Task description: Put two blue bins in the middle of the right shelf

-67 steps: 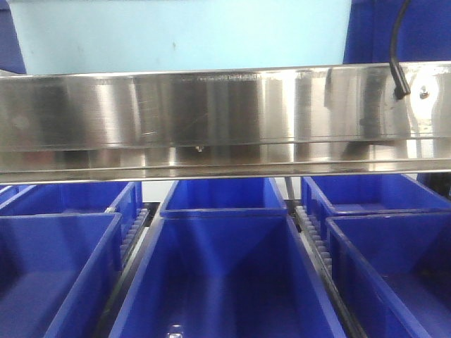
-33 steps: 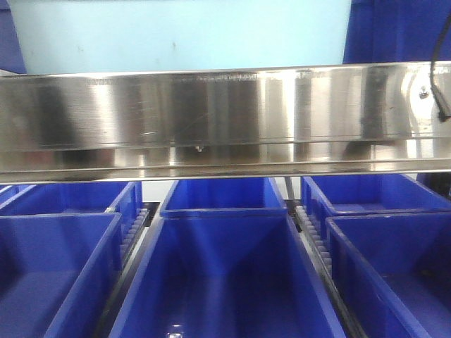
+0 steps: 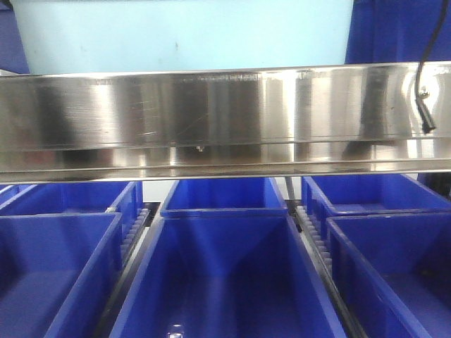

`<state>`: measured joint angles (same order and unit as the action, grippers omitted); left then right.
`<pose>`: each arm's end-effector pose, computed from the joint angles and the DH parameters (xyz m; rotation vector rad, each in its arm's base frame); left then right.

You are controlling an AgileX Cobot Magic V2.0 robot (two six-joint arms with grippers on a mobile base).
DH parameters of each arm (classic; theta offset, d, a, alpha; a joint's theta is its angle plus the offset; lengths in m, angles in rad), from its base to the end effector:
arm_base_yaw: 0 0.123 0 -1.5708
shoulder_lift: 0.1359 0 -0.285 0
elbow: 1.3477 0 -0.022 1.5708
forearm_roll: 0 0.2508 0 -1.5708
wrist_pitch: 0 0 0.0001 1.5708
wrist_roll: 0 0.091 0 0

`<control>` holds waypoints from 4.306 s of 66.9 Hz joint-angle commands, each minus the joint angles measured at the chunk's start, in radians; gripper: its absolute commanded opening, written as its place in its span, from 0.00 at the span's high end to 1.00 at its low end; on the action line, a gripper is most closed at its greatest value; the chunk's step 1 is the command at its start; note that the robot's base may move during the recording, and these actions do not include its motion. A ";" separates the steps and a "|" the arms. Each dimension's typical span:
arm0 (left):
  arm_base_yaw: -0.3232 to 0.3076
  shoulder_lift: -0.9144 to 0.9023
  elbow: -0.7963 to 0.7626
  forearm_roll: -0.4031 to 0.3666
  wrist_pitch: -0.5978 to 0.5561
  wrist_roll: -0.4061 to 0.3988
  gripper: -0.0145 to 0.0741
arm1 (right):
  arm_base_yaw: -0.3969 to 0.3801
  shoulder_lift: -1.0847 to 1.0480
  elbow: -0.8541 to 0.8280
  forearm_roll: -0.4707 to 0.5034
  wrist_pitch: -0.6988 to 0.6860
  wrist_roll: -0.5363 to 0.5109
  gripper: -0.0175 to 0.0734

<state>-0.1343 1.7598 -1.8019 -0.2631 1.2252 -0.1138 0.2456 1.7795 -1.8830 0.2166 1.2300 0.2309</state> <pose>0.3716 -0.0727 0.3692 -0.0119 2.6719 -0.4388 0.3680 0.1113 0.3839 0.0029 2.6415 0.4581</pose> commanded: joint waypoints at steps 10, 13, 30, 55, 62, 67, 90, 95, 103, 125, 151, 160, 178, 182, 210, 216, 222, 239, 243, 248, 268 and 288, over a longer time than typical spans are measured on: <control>0.000 -0.020 -0.002 -0.021 -0.004 0.010 0.47 | -0.001 -0.007 0.002 -0.003 -0.009 -0.014 0.46; 0.000 -0.028 -0.002 -0.008 -0.004 0.010 0.47 | -0.001 -0.007 0.002 -0.008 -0.009 -0.014 0.46; 0.000 -0.037 -0.002 0.014 -0.004 0.010 0.47 | -0.001 -0.007 0.002 -0.021 -0.009 -0.014 0.46; 0.000 -0.037 0.042 0.022 -0.004 0.010 0.59 | -0.001 -0.007 0.002 -0.021 -0.009 -0.014 0.57; 0.000 -0.037 0.061 0.022 -0.004 0.010 0.66 | -0.001 -0.005 0.002 -0.021 -0.009 -0.014 0.82; 0.000 -0.037 0.062 0.009 -0.004 0.010 0.76 | -0.001 -0.005 0.002 -0.021 -0.009 -0.014 0.99; 0.000 -0.037 0.062 -0.005 -0.004 0.010 0.96 | 0.018 -0.005 0.002 -0.021 -0.009 -0.014 0.99; 0.000 -0.037 0.062 -0.005 -0.004 0.010 0.96 | 0.023 -0.005 0.002 -0.021 -0.009 -0.021 0.99; 0.000 -0.037 0.062 -0.005 -0.004 0.010 0.96 | 0.032 -0.005 0.002 -0.021 -0.009 -0.033 0.99; 0.000 -0.126 0.057 -0.005 -0.004 0.081 0.96 | 0.032 -0.059 -0.004 -0.065 -0.009 -0.033 0.99; 0.000 -0.156 -0.123 -0.055 -0.004 0.165 0.96 | 0.033 -0.088 -0.203 -0.093 -0.009 -0.094 0.99; 0.000 -0.156 -0.208 -0.055 -0.004 0.166 0.96 | 0.033 -0.088 -0.311 -0.093 -0.009 -0.110 0.99; 0.000 -0.156 -0.310 -0.055 -0.004 0.166 0.96 | 0.033 -0.088 -0.425 -0.093 -0.009 -0.111 0.99; 0.000 -0.156 -0.318 -0.055 -0.004 0.166 0.96 | 0.033 -0.088 -0.425 -0.093 -0.009 -0.111 0.99; 0.000 -0.156 -0.321 -0.055 -0.091 0.080 0.96 | 0.033 -0.088 -0.425 -0.093 -0.009 -0.111 0.99; 0.000 -0.156 -0.321 -0.055 -0.090 0.080 0.96 | 0.033 -0.088 -0.425 -0.093 -0.009 -0.111 0.99; 0.000 -0.156 -0.321 -0.055 -0.087 0.080 0.96 | 0.033 -0.088 -0.425 -0.093 -0.009 -0.111 0.99; 0.000 -0.156 -0.321 -0.055 -0.121 0.080 0.96 | 0.033 -0.088 -0.425 -0.093 -0.009 -0.111 0.99; 0.000 -0.156 -0.321 -0.055 -0.123 0.080 0.96 | 0.033 -0.088 -0.425 -0.093 -0.009 -0.111 0.99; 0.000 -0.156 -0.321 -0.055 -0.123 0.080 0.96 | 0.033 -0.088 -0.425 -0.093 -0.009 -0.111 0.99; 0.000 -0.156 -0.321 -0.055 -0.123 0.080 0.96 | 0.033 -0.088 -0.425 -0.093 -0.009 -0.111 0.99; 0.000 -0.156 -0.321 -0.055 -0.123 0.080 0.96 | 0.033 -0.088 -0.425 -0.093 -0.009 -0.111 0.99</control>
<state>-0.1284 1.6279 -2.1010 -0.2341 1.2011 -0.0379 0.2729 1.7122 -2.2929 0.0618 1.2964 0.1392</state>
